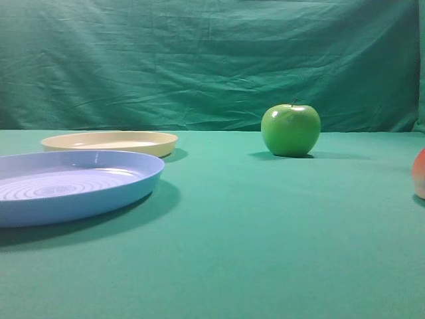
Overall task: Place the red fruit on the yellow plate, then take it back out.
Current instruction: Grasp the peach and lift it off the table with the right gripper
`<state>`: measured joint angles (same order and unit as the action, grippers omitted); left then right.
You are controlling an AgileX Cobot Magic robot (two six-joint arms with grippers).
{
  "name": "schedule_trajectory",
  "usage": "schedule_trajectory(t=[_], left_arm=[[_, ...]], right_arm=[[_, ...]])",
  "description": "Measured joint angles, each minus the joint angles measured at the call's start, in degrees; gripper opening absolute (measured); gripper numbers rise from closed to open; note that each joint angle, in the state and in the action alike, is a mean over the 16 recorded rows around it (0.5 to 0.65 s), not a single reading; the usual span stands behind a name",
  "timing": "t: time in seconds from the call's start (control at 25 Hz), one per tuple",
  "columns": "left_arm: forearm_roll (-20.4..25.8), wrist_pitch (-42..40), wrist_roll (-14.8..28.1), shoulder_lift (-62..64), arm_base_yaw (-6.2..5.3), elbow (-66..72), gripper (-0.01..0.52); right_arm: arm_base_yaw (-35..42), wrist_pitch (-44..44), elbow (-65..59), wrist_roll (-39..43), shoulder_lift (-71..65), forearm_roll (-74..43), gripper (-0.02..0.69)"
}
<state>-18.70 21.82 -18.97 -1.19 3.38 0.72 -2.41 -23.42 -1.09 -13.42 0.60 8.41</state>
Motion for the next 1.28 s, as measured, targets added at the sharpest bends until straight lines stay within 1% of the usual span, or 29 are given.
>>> schedule_trajectory(t=[0.96, 1.28], left_arm=[[0.0, 0.0, 0.0, 0.0, 0.00, 0.0, 0.000], [0.0, 0.0, 0.0, 0.0, 0.00, 0.0, 0.000]], right_arm=[[0.0, -0.2, 0.3, -0.1, -0.2, 0.5, 0.000], [-1.9, -1.8, 6.7, -0.1, -5.8, 0.8, 0.000]])
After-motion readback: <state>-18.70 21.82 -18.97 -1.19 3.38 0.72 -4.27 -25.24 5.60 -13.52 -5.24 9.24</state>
